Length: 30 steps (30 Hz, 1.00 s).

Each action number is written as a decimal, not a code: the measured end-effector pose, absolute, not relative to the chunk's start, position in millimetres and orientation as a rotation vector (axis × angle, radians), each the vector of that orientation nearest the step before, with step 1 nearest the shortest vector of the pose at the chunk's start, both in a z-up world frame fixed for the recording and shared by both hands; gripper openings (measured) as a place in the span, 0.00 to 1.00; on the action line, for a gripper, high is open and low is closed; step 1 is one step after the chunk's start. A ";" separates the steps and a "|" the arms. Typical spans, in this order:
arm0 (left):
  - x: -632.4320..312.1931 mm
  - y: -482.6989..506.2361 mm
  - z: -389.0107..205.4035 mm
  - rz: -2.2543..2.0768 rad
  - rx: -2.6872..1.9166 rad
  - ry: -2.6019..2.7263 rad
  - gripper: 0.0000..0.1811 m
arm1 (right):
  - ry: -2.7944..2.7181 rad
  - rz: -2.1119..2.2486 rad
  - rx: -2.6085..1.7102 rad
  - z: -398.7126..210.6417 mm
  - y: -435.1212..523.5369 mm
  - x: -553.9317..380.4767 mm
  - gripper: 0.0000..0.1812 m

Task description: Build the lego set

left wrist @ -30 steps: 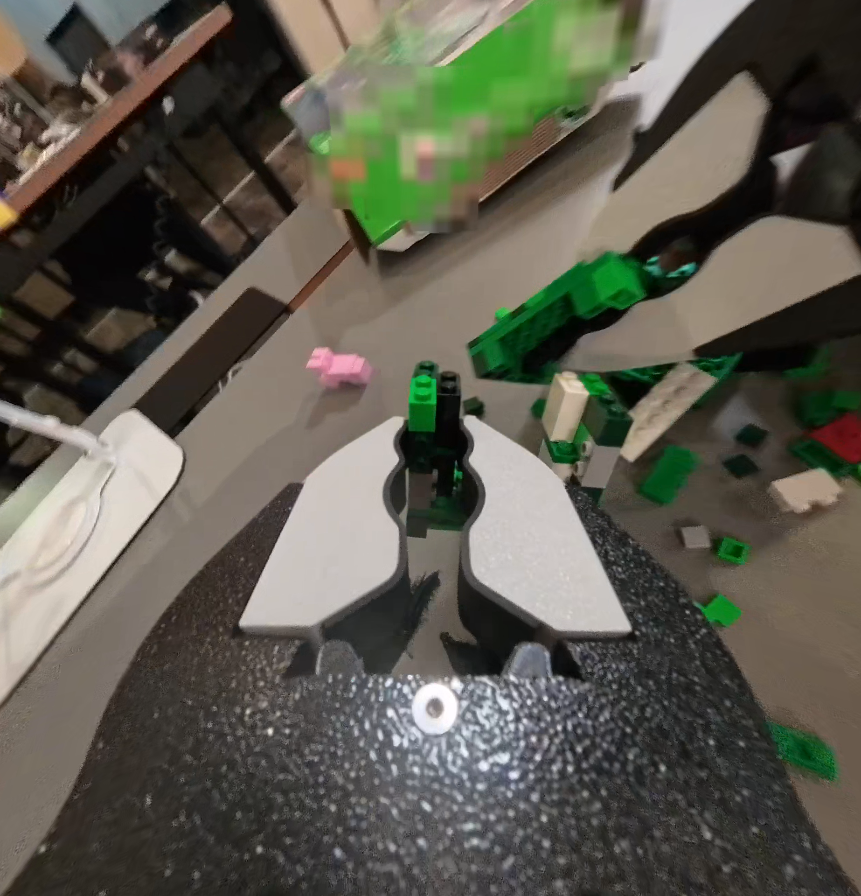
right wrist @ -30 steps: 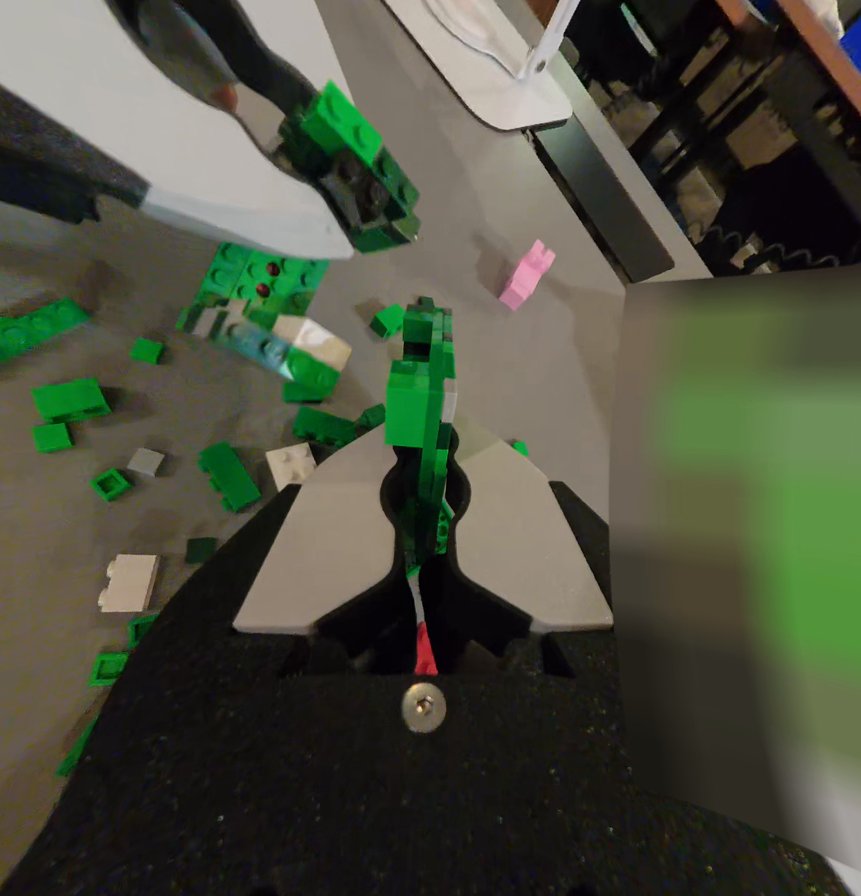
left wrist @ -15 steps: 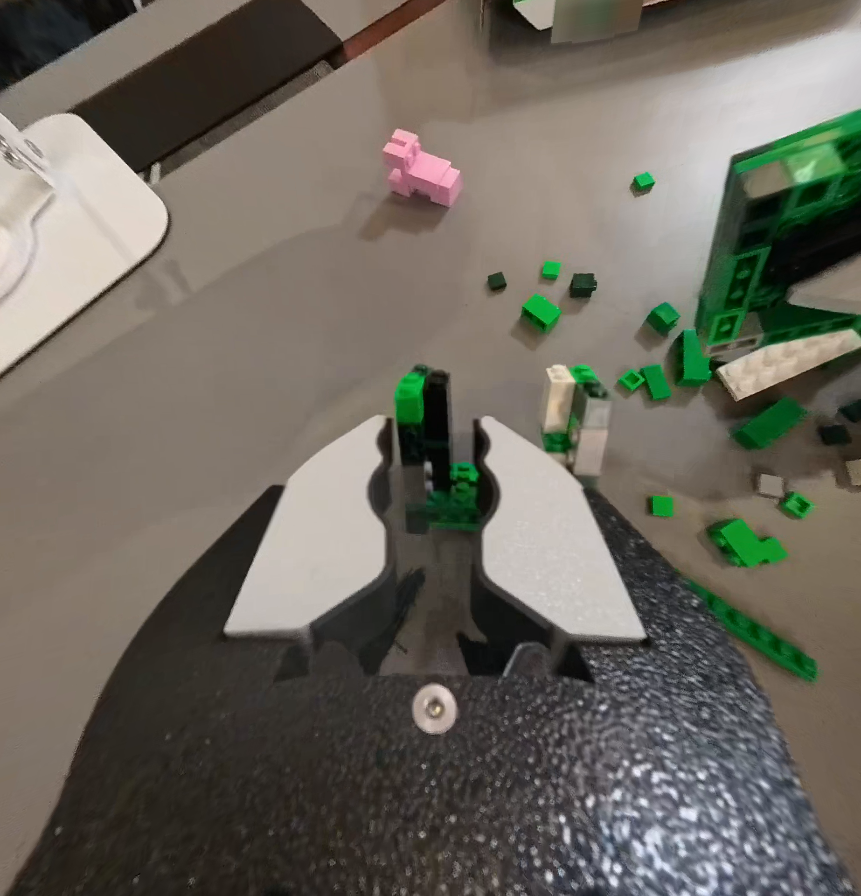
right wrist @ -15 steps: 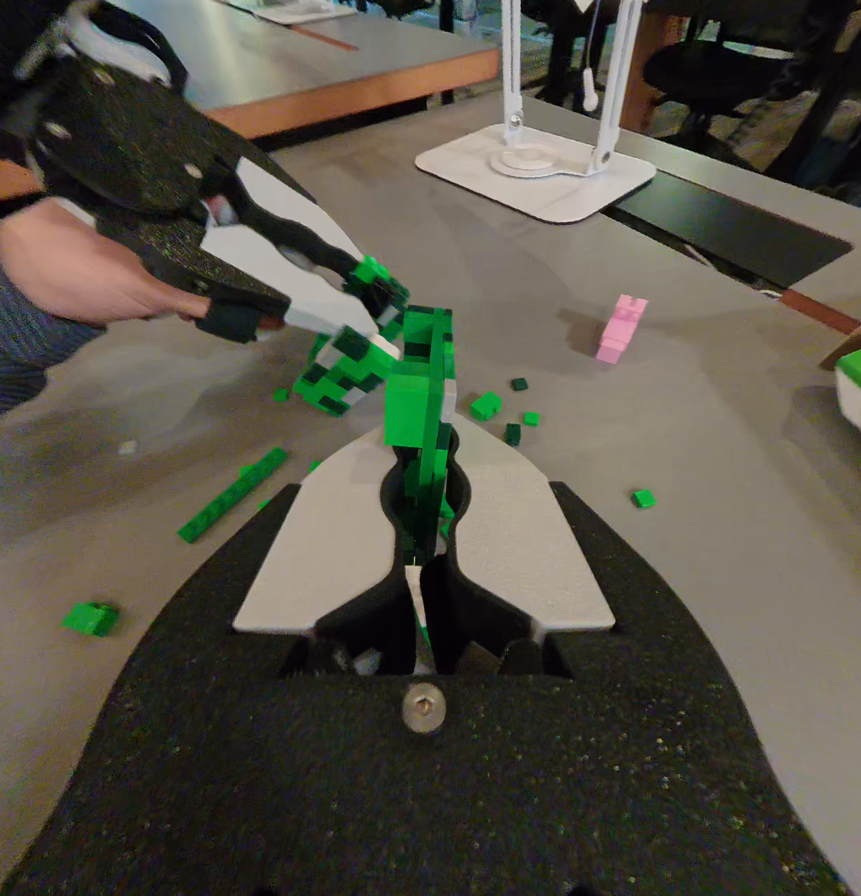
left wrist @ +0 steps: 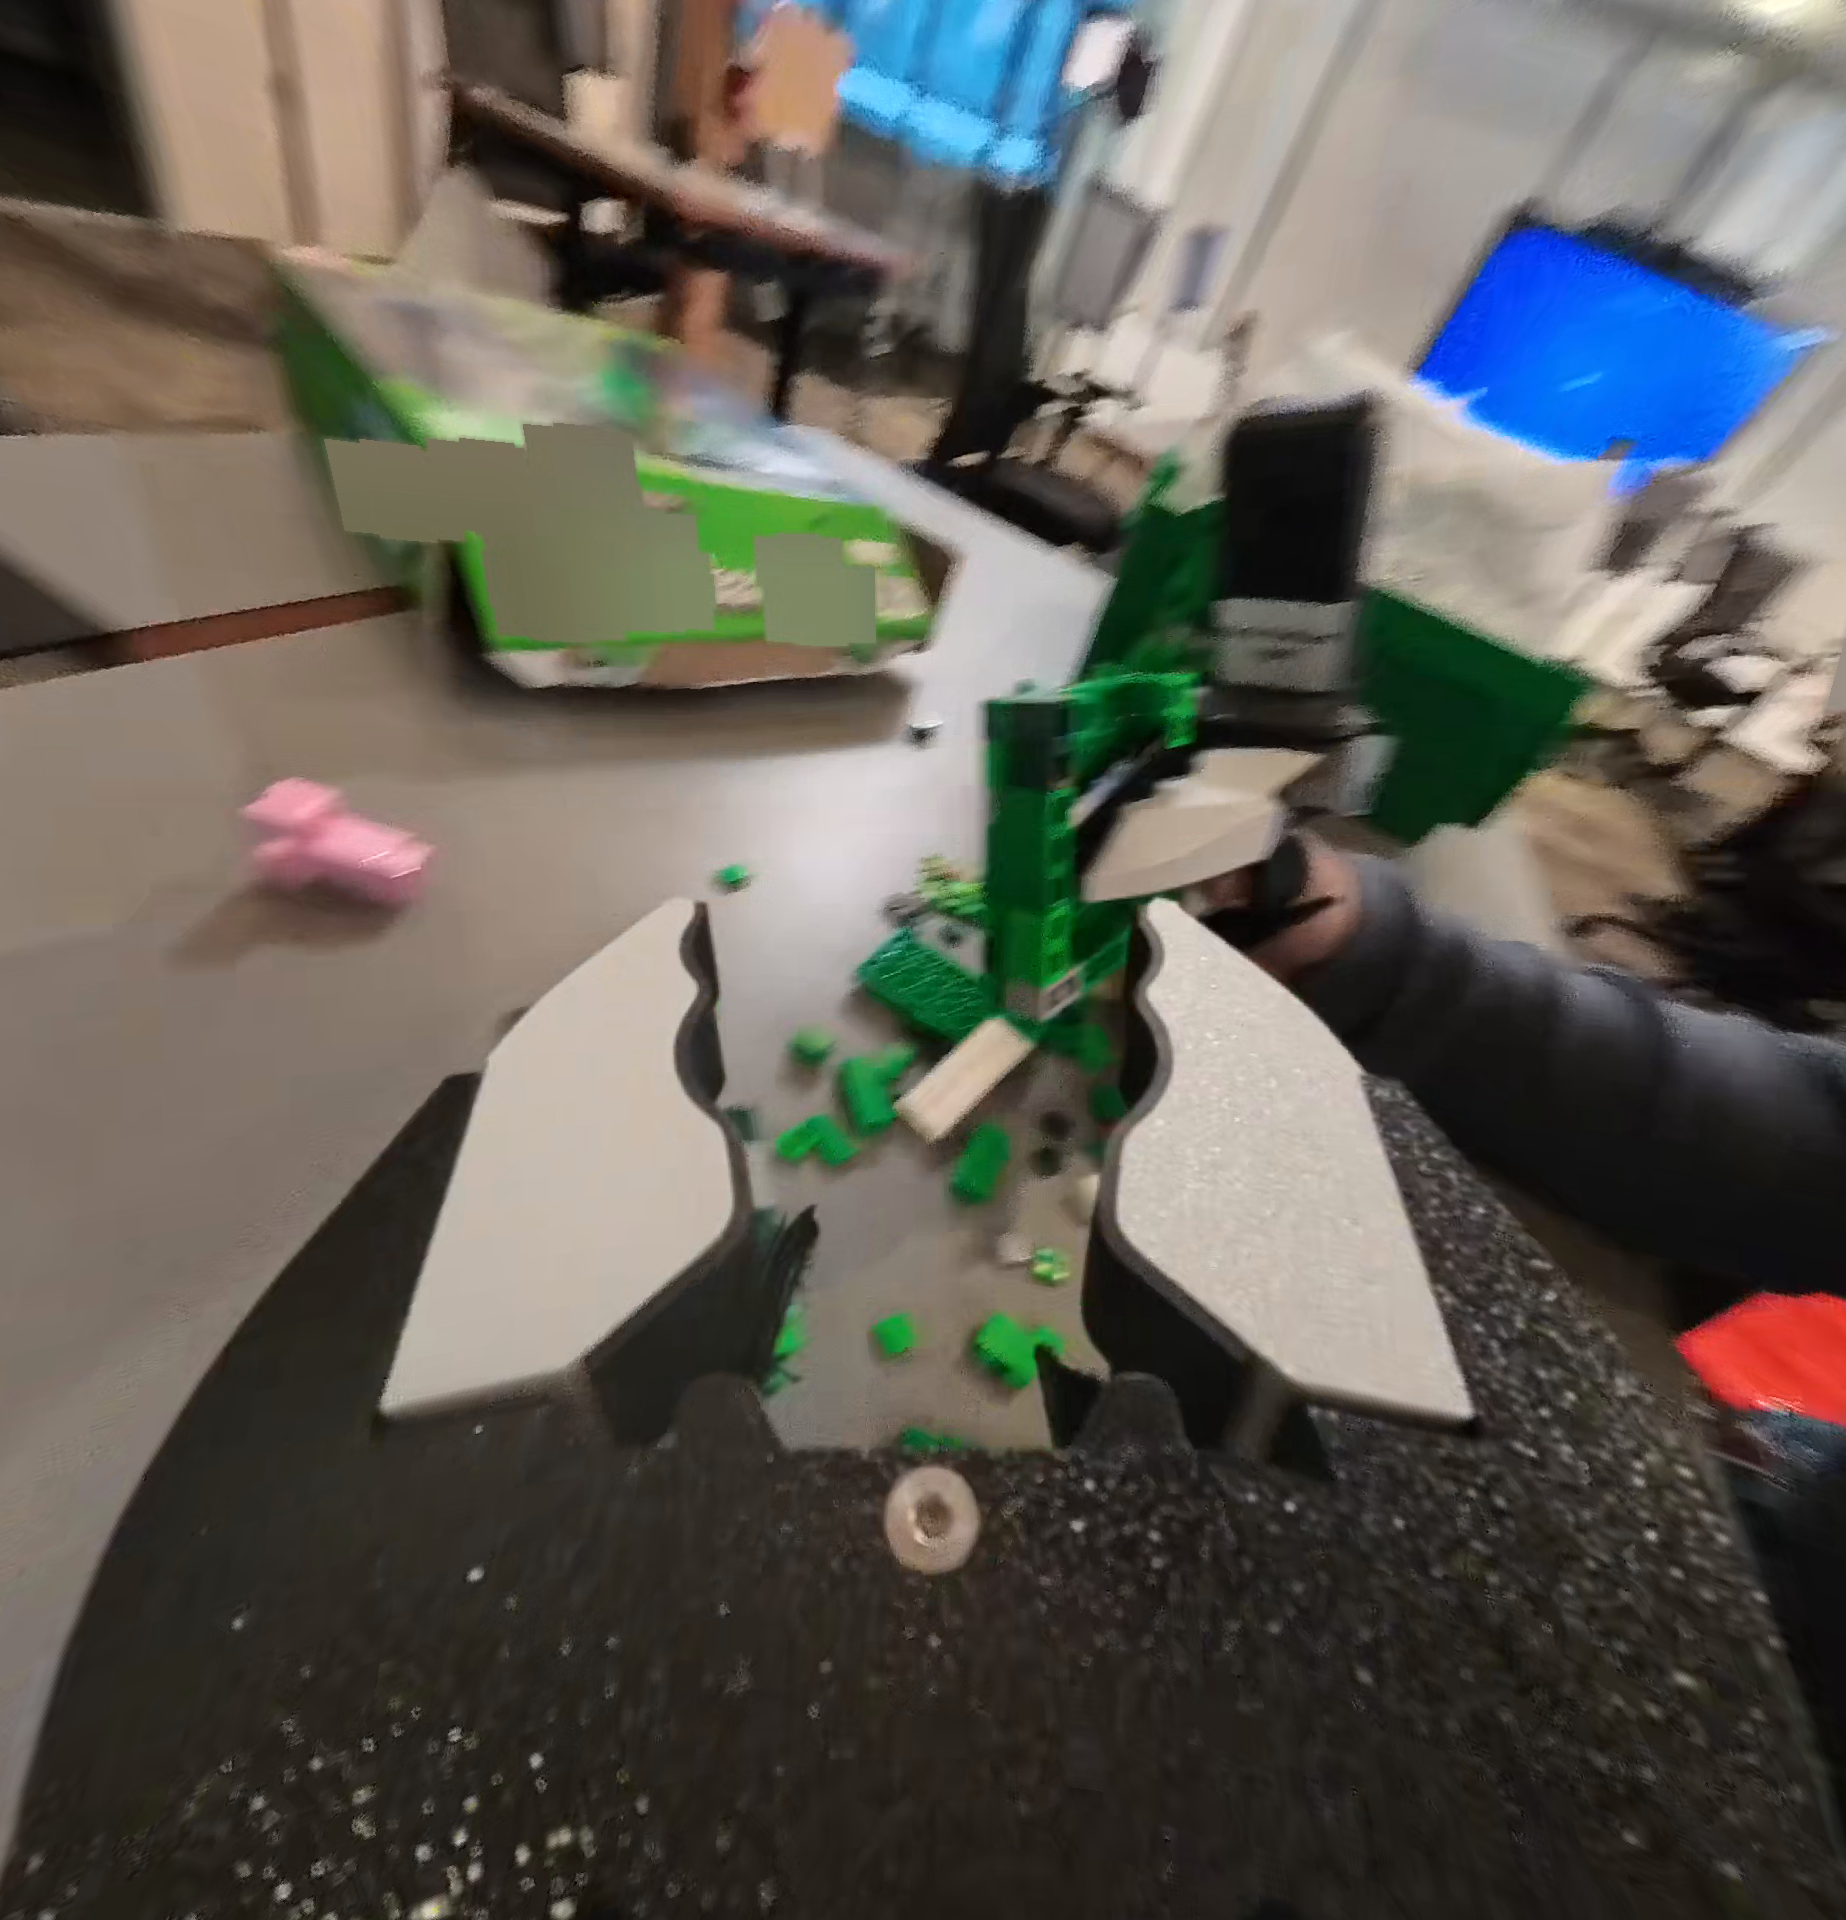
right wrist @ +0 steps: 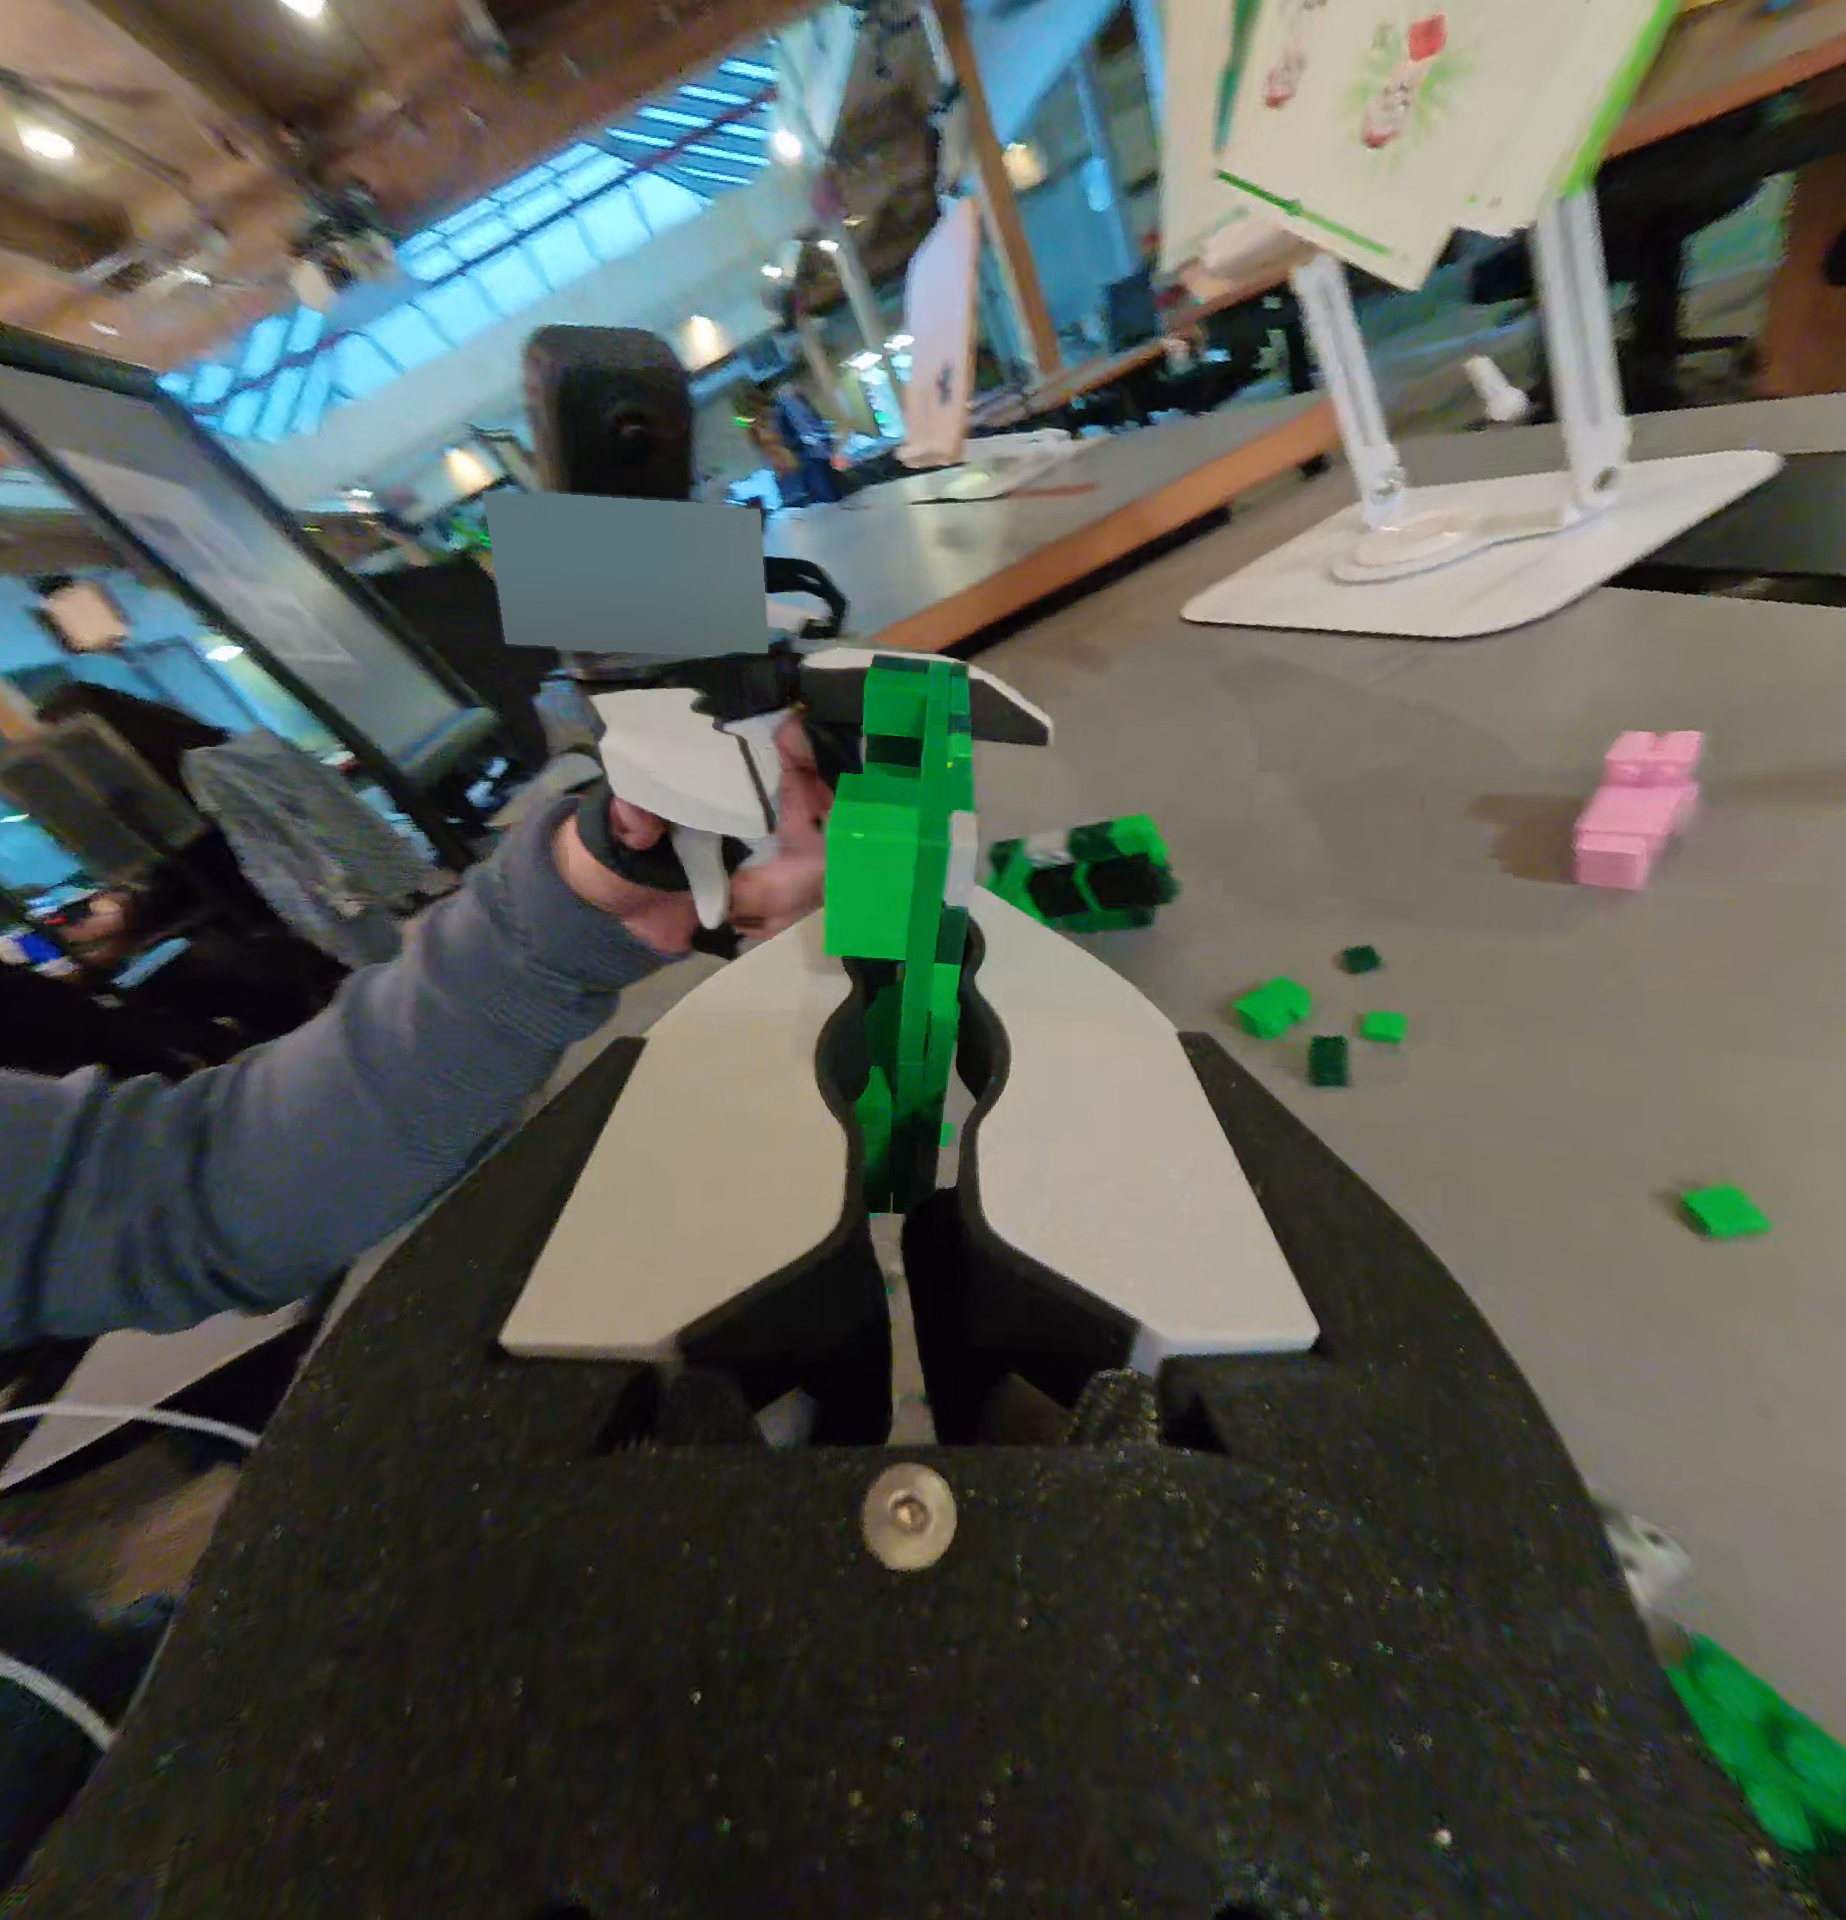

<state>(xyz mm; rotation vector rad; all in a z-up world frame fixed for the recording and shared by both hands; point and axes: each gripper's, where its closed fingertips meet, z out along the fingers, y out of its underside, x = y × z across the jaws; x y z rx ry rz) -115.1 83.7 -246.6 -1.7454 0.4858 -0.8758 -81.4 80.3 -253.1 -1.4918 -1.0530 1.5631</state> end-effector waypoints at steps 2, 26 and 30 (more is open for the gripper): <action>-96.7 73.8 -242.9 -0.995 -1.705 0.555 0.38 | -1.081 1.622 -1.451 -248.9 71.7 -82.8 0.06; -80.0 61.9 -285.2 -0.658 -1.719 1.003 0.09 | -1.341 1.025 -1.446 -280.1 85.9 -77.6 0.29; -68.8 44.4 -274.2 -0.891 -1.637 1.026 0.09 | -1.454 1.308 -1.383 -274.7 53.5 -76.6 0.10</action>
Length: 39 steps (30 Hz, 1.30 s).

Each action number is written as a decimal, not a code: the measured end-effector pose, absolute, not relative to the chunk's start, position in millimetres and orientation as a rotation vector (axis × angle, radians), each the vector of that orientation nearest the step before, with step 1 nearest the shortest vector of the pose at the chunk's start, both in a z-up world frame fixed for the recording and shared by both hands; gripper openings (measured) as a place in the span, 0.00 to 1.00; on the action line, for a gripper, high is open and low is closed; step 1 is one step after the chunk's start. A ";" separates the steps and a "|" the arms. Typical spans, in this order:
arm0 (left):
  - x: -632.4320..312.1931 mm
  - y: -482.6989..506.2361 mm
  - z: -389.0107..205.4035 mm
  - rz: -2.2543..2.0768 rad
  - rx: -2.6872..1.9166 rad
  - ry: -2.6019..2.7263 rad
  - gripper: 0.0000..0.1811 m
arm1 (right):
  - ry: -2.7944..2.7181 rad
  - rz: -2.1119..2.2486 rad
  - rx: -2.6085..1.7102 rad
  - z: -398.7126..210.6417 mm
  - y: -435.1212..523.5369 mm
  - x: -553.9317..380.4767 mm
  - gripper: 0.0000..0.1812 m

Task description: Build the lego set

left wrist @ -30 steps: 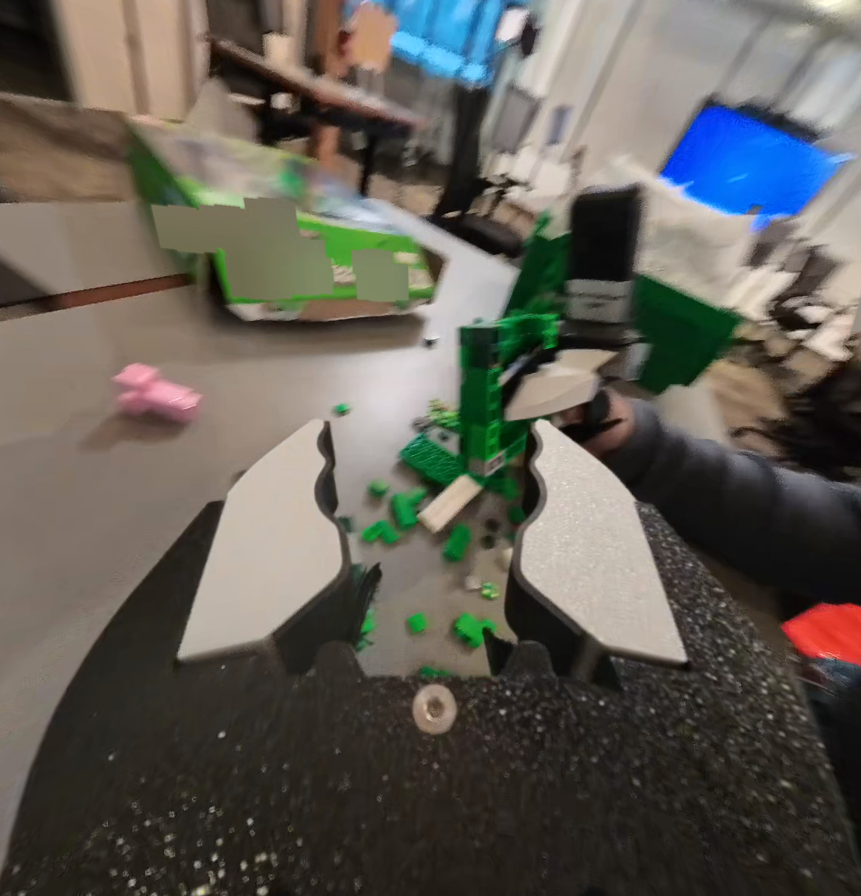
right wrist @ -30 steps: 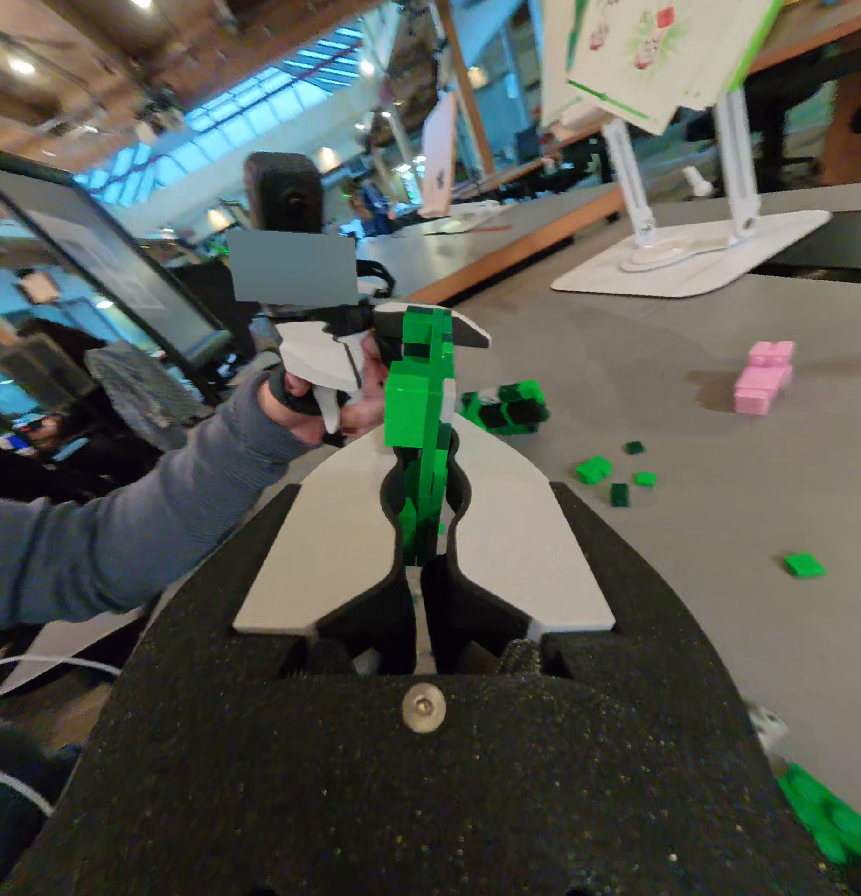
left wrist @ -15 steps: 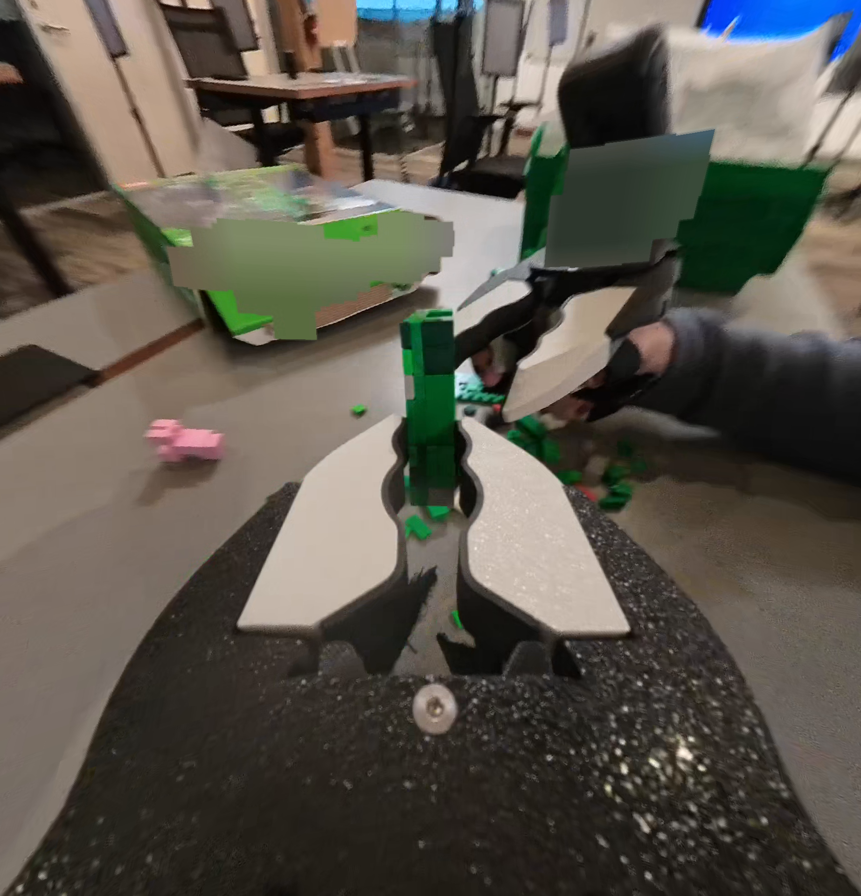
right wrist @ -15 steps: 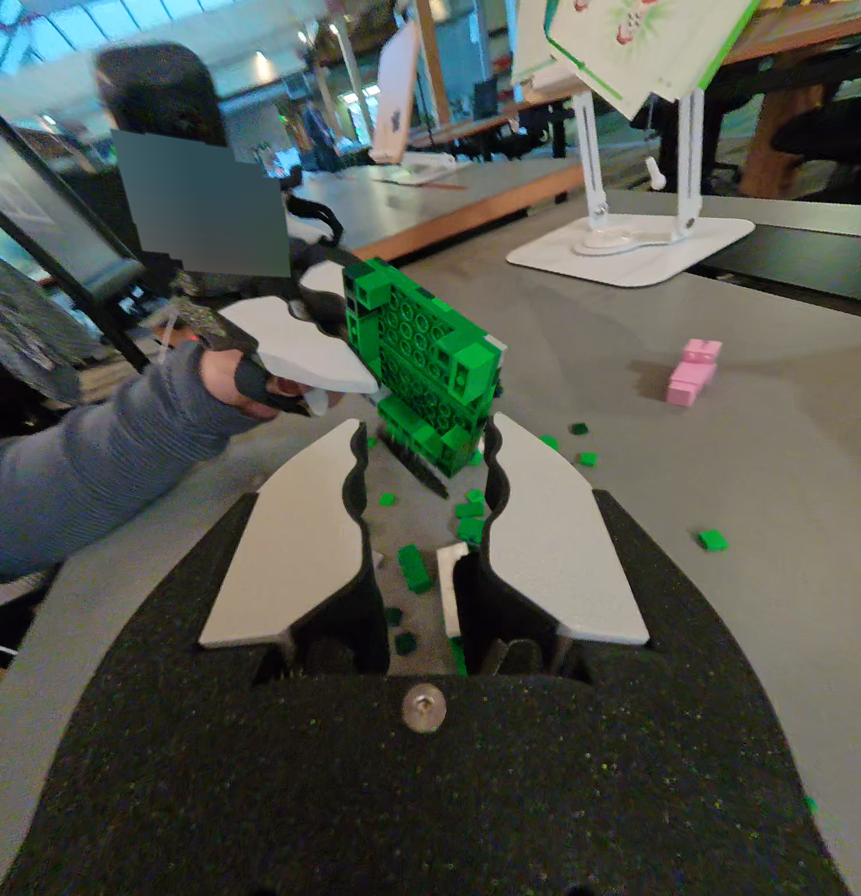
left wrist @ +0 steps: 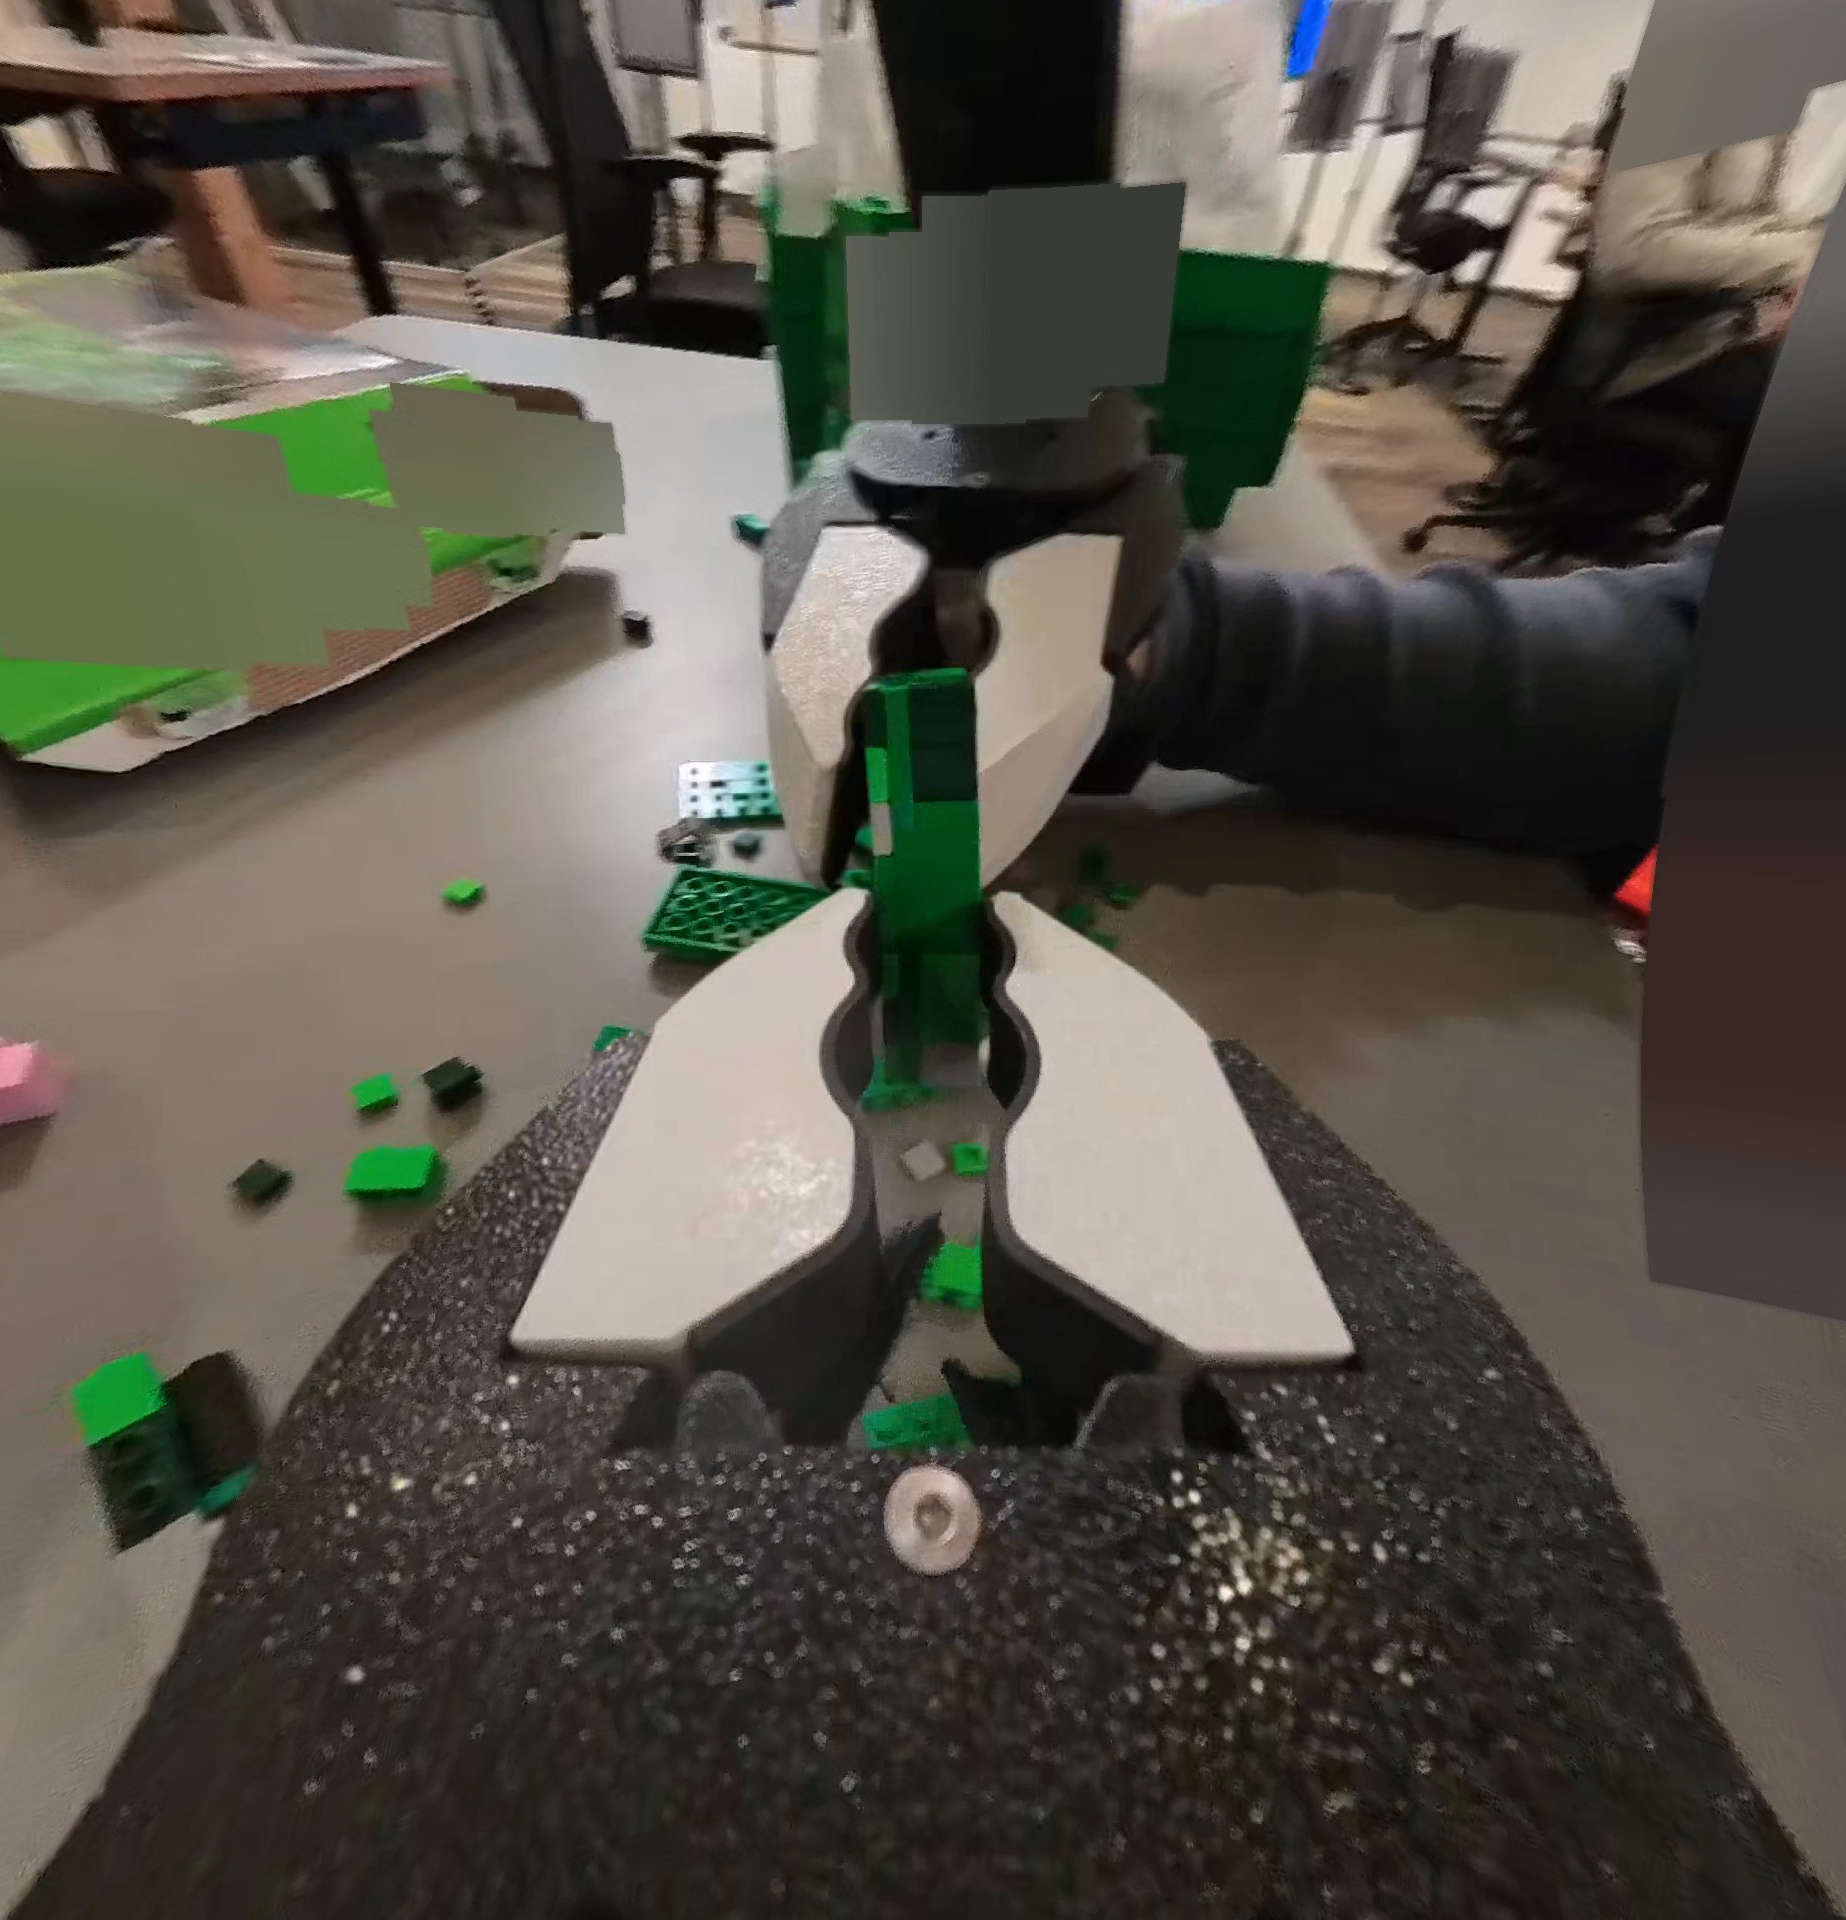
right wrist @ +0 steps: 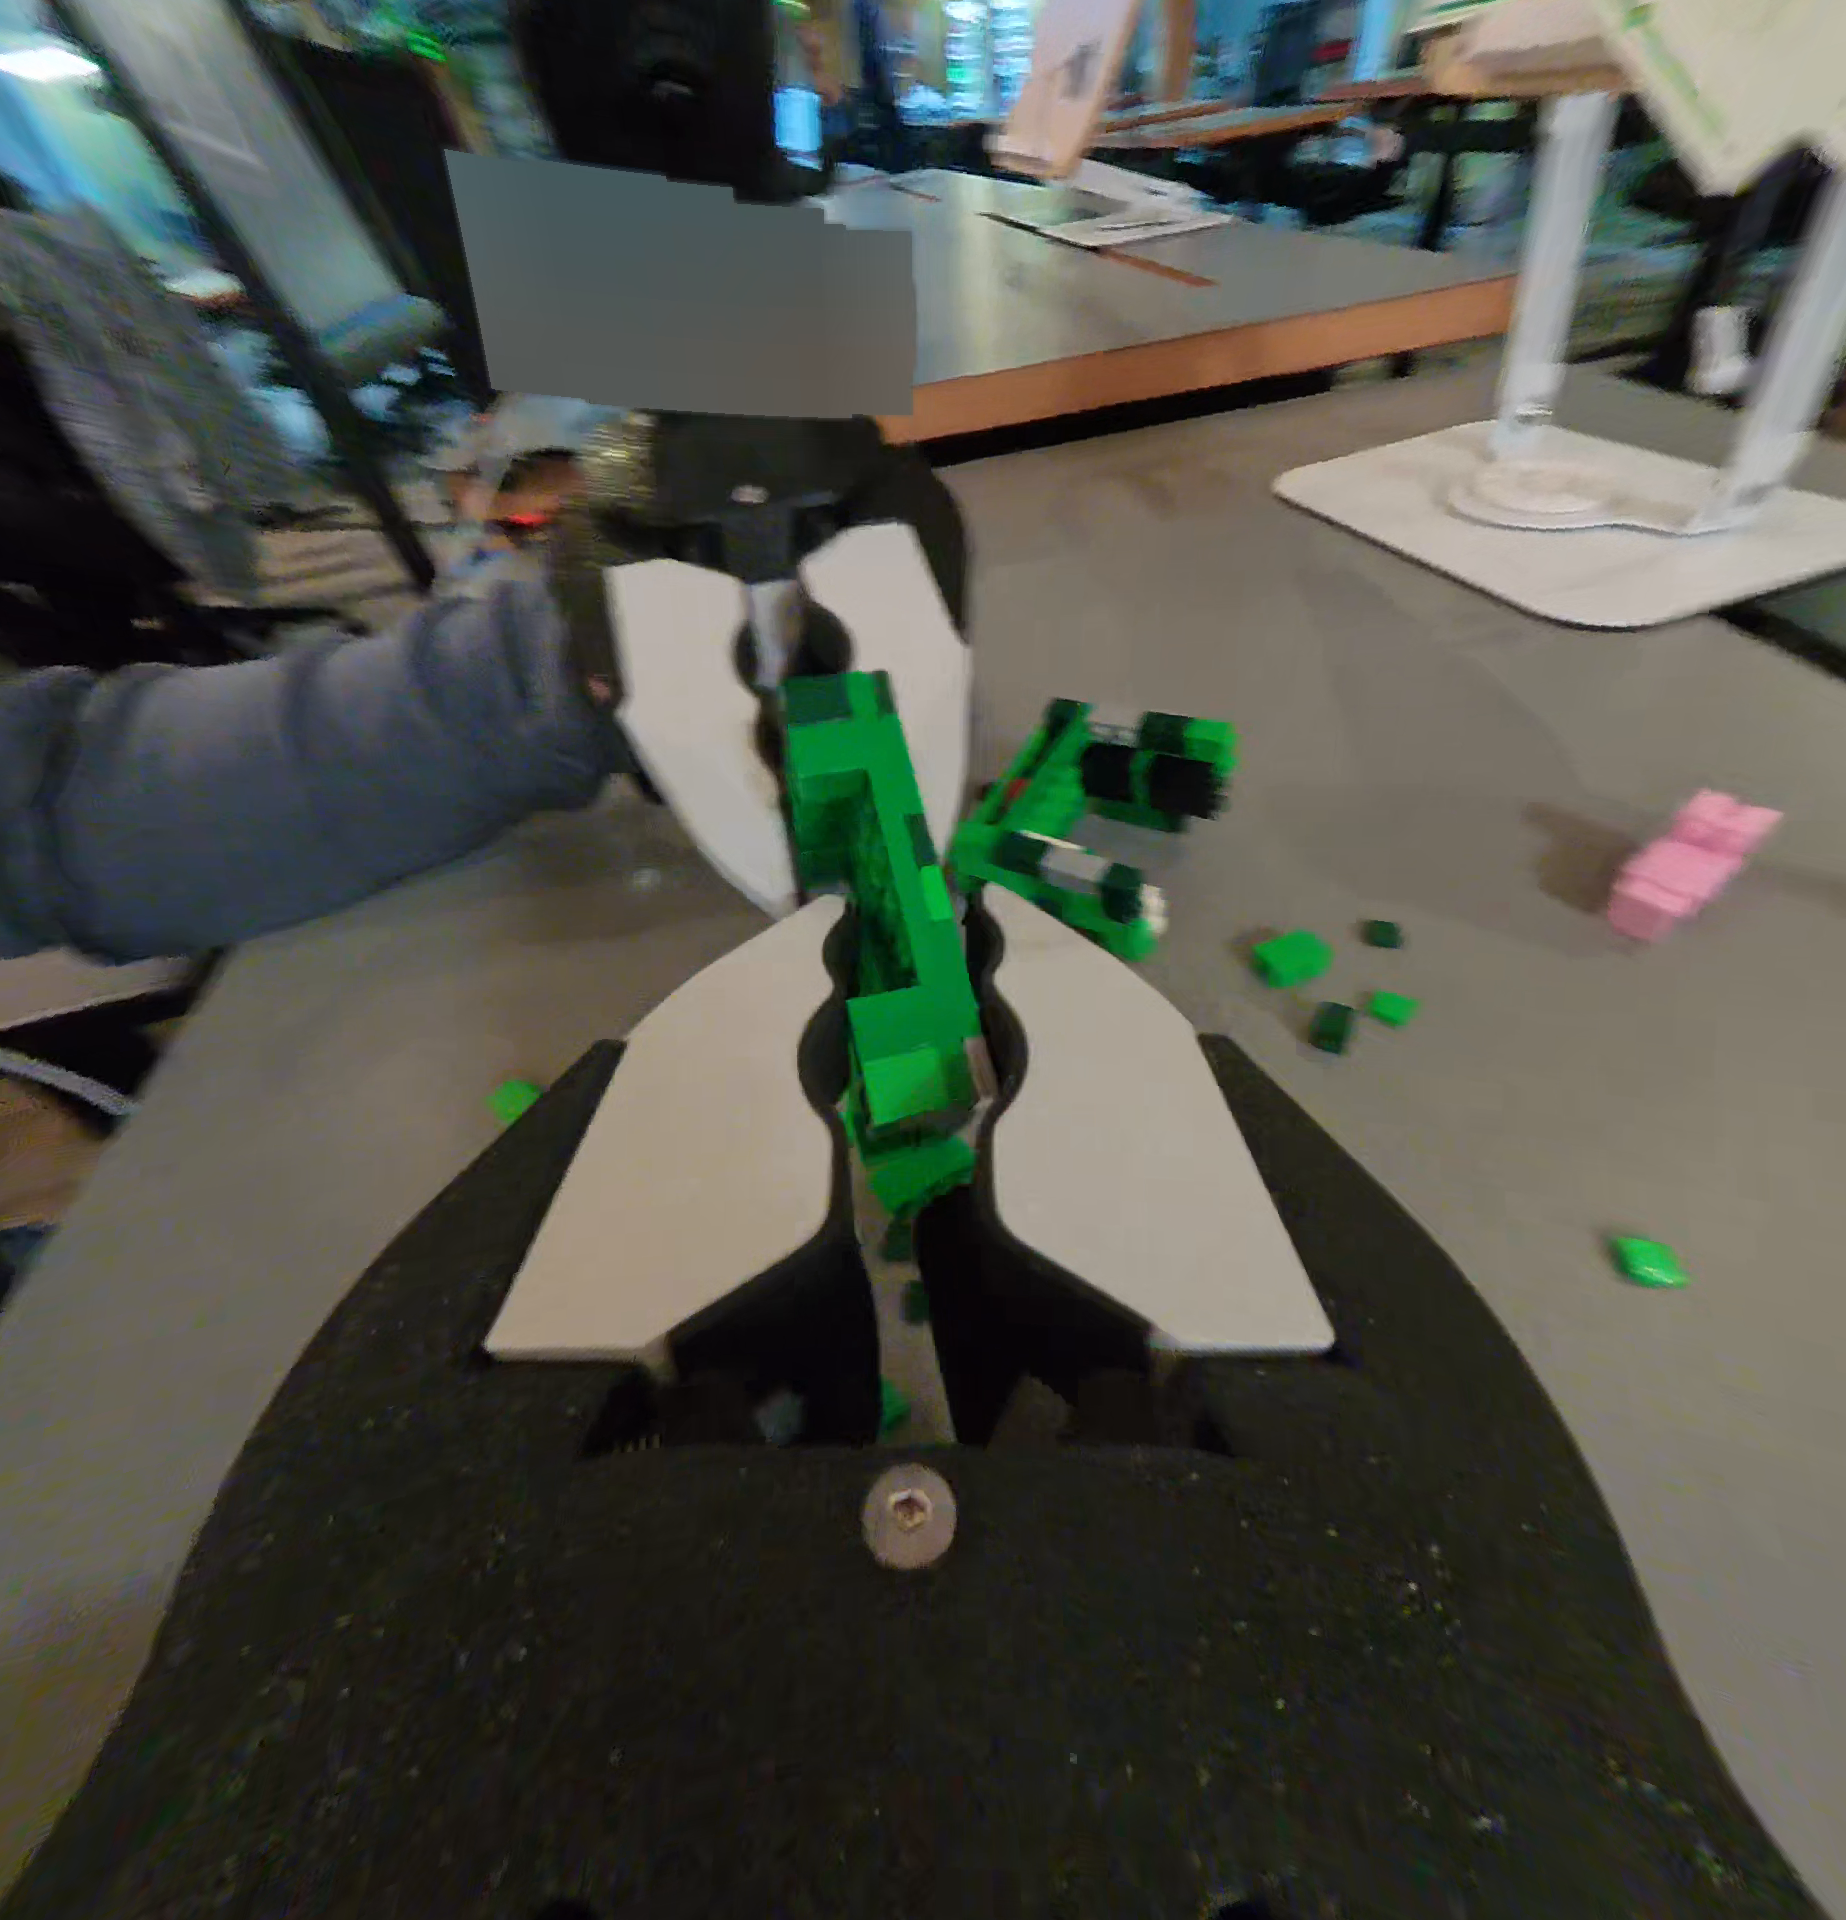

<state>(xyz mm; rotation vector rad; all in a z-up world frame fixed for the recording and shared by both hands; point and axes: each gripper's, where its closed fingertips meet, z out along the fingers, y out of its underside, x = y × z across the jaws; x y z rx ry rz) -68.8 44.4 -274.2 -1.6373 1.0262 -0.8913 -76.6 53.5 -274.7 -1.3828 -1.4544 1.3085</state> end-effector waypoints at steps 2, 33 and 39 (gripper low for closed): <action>-66.1 34.2 -268.2 -0.993 -1.595 1.051 0.09 | -1.504 1.418 -1.312 -268.9 38.5 -73.8 0.09; -62.0 59.1 -260.3 -1.039 -1.603 0.808 0.12 | -1.180 1.524 -1.259 -240.8 61.5 -78.8 0.09; -56.6 40.3 -259.2 -1.125 -1.571 0.941 0.09 | -1.283 1.664 -1.197 -240.7 42.9 -73.8 0.09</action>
